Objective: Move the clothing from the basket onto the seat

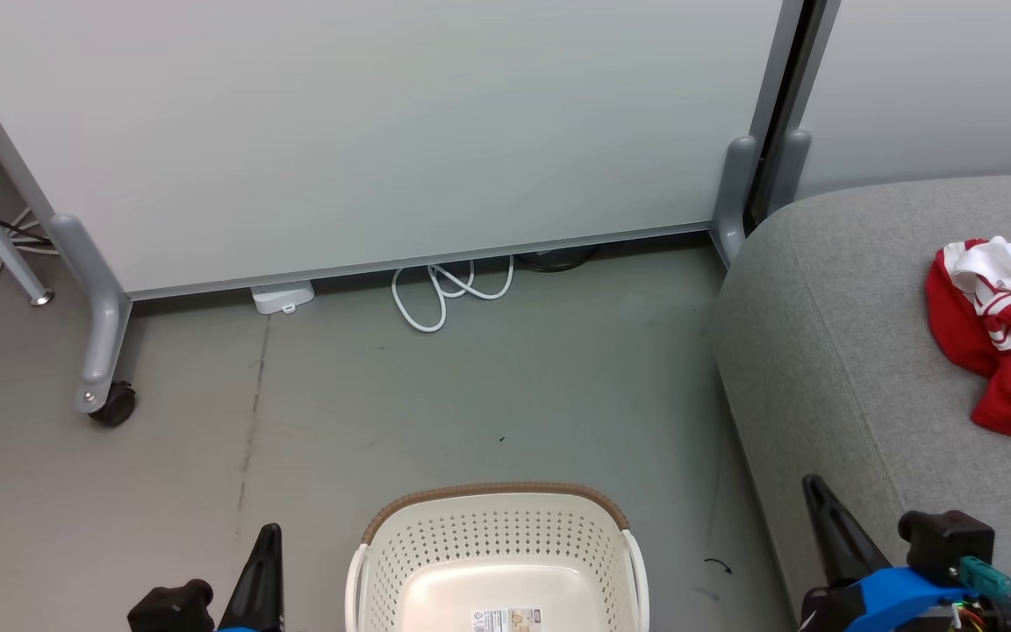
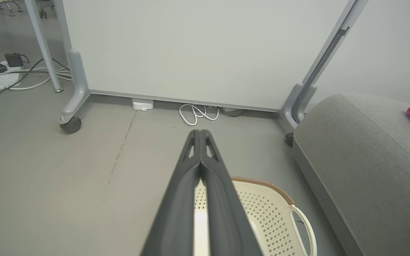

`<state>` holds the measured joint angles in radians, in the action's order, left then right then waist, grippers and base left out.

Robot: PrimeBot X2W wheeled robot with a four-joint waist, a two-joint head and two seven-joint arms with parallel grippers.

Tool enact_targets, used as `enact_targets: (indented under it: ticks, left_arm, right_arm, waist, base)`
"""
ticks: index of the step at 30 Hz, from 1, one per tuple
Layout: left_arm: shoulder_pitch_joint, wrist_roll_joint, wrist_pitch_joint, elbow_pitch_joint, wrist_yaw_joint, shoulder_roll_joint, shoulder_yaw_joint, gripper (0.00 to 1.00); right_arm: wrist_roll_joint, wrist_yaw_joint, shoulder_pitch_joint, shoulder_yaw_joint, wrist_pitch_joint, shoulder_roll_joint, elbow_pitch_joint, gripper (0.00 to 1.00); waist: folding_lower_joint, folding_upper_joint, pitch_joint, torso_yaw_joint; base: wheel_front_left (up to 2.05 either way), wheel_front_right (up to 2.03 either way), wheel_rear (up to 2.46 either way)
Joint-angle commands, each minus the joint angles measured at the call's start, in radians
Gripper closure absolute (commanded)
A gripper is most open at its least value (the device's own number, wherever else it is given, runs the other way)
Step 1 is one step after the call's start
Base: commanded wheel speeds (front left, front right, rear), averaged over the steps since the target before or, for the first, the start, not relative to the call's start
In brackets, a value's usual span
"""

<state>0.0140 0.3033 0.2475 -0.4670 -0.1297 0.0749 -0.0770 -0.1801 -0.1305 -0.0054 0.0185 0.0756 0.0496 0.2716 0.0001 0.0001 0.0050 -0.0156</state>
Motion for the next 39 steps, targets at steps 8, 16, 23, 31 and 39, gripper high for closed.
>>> enact_targets:
  ticks: [8,16,23,31,39]
  left_arm:
    - [-0.03,0.161,-0.043,0.04,0.0,0.0,0.027,1.0]
    - [-0.042,0.291,-0.079,0.062,0.0,-0.002,0.046,1.0]
    - [-0.051,0.396,-0.107,0.079,0.0,-0.005,0.06,1.0]
    - [-0.061,0.505,-0.138,0.097,0.0,-0.007,0.076,1.0]
    - [-0.071,0.606,-0.167,0.113,-0.001,-0.009,0.091,1.0]
  right_arm:
    - [-0.178,0.0,-0.022,0.014,-0.022,0.001,-0.017,1.0]
    - [-0.32,0.0,-0.032,0.022,-0.04,0.001,-0.02,1.0]
    - [-0.434,0.0,-0.04,0.03,-0.056,0.001,-0.022,1.0]
    - [-0.554,0.0,-0.049,0.038,-0.072,0.001,-0.023,1.0]
    - [-0.664,0.0,-0.058,0.045,-0.086,0.001,-0.024,1.0]
  waist:
    - [0.0,-0.0001,0.0,0.001]
    - [-0.0001,-0.0001,0.0,0.002]
    - [-0.0001,-0.0001,0.0,0.003]
    - [-0.0001,-0.0001,-0.001,0.004]
    - [-0.0001,-0.0001,-0.001,0.005]
  base:
    - [0.0,0.0,0.0]
    - [0.0,0.0,0.0]
    - [0.0,0.0,0.0]
    - [0.0,0.0,0.0]
    - [0.0,0.0,0.0]
